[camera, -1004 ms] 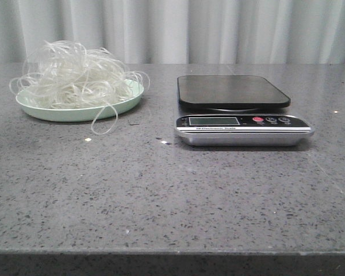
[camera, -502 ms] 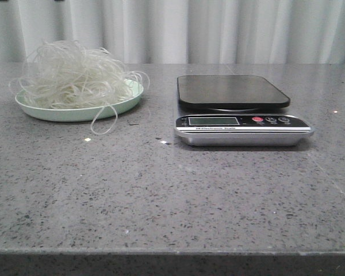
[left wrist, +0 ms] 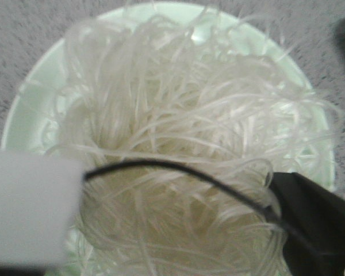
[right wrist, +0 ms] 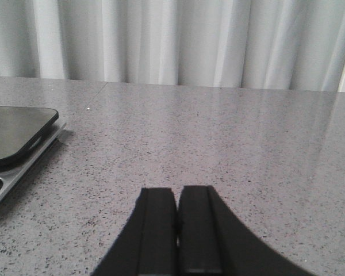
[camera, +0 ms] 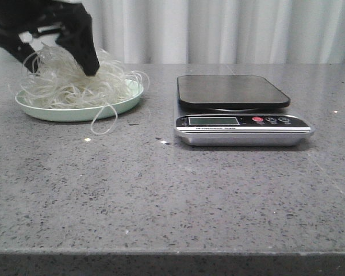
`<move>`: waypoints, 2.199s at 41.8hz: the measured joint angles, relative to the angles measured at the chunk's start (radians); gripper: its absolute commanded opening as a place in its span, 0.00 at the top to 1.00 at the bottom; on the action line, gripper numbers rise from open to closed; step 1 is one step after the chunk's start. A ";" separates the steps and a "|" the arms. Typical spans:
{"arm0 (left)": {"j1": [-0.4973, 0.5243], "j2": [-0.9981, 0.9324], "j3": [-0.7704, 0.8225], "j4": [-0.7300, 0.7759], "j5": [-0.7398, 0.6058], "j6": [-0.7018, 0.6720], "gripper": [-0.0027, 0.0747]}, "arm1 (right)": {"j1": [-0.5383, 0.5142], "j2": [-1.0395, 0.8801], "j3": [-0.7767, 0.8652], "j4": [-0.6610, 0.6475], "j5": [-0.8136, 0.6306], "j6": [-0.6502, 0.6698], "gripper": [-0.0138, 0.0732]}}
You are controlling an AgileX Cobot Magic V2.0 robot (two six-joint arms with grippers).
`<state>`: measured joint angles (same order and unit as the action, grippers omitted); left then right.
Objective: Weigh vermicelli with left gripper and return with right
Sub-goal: 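Lower the left gripper into the vermicelli and close on it, then lift the vermicelli with the left gripper and carry it over the scale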
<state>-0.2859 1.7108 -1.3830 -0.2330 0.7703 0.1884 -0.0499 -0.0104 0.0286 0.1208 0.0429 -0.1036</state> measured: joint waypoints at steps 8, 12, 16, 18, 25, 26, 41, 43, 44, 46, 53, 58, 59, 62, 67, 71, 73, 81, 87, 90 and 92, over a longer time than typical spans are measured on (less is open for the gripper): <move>0.000 0.051 -0.008 -0.024 -0.002 0.000 0.09 | 0.000 0.000 0.000 0.000 0.000 0.000 0.67; 0.000 0.057 -0.010 -0.031 0.000 0.000 0.19 | 0.000 0.000 0.000 0.000 0.000 0.000 0.67; 0.000 0.058 -0.010 -0.031 0.002 0.000 0.38 | 0.000 0.000 0.000 0.000 0.000 0.000 0.67; 0.000 0.058 -0.010 -0.031 0.002 0.000 0.48 | 0.000 0.000 0.000 0.000 0.000 0.000 0.67; 0.000 0.058 -0.016 -0.033 0.008 0.000 0.80 | 0.000 0.000 0.000 0.000 0.000 0.000 0.67; 0.000 0.058 -0.017 -0.033 0.008 0.000 0.78 | 0.000 0.000 0.000 0.000 0.000 0.000 0.67; 0.000 0.054 -0.064 -0.031 0.078 0.000 0.78 | 0.000 0.000 0.000 0.000 0.000 0.000 0.67; 0.000 0.054 -0.086 -0.029 0.101 0.000 0.78 | 0.000 0.000 0.000 0.000 0.000 0.000 0.67; 0.000 0.054 -0.097 -0.027 0.111 0.000 0.78 | 0.000 0.000 0.000 0.000 0.000 0.000 0.67; 0.000 0.050 -0.125 -0.025 0.132 0.000 0.78 | 0.000 0.000 0.000 0.000 0.000 0.000 0.67; -0.008 0.014 -0.247 -0.021 0.176 0.000 0.78 | 0.000 0.000 0.000 0.000 0.000 0.000 0.67; -0.040 -0.004 -0.349 -0.018 0.200 0.000 0.78 | 0.000 0.000 0.000 0.000 0.000 0.000 0.67; -0.055 -0.004 -0.373 -0.018 0.208 0.000 0.78 | 0.000 0.000 0.000 0.000 0.000 0.000 0.67; -0.101 -0.006 -0.427 -0.017 0.214 0.000 0.78 | 0.000 0.000 0.000 0.000 0.000 0.000 0.67; -0.197 -0.006 -0.469 -0.016 0.193 0.000 0.78 | 0.000 0.000 0.000 0.000 0.000 0.000 0.67; -0.270 -0.006 -0.473 -0.018 0.150 0.002 0.78 | 0.000 0.000 0.000 0.000 0.000 0.000 0.67; -0.305 -0.002 -0.473 -0.020 0.134 0.002 0.78 | 0.000 0.000 0.000 0.000 0.000 0.000 0.67; -0.386 0.080 -0.476 -0.018 0.098 0.002 0.78 | 0.000 0.000 0.000 0.000 0.000 0.000 0.67; -0.398 0.156 -0.476 -0.011 0.093 0.004 0.78 | 0.000 0.000 0.000 0.000 0.000 0.000 0.67; -0.400 0.188 -0.476 -0.011 0.091 0.004 0.78 | 0.000 0.000 0.000 0.000 0.000 0.000 0.67; -0.400 0.207 -0.476 -0.016 0.088 0.004 0.78 | 0.000 0.000 0.000 0.000 0.000 0.000 0.67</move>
<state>-0.6857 1.9175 -1.8588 -0.2490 0.8581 0.1925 -0.0499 -0.0104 0.0286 0.1208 0.0429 -0.1036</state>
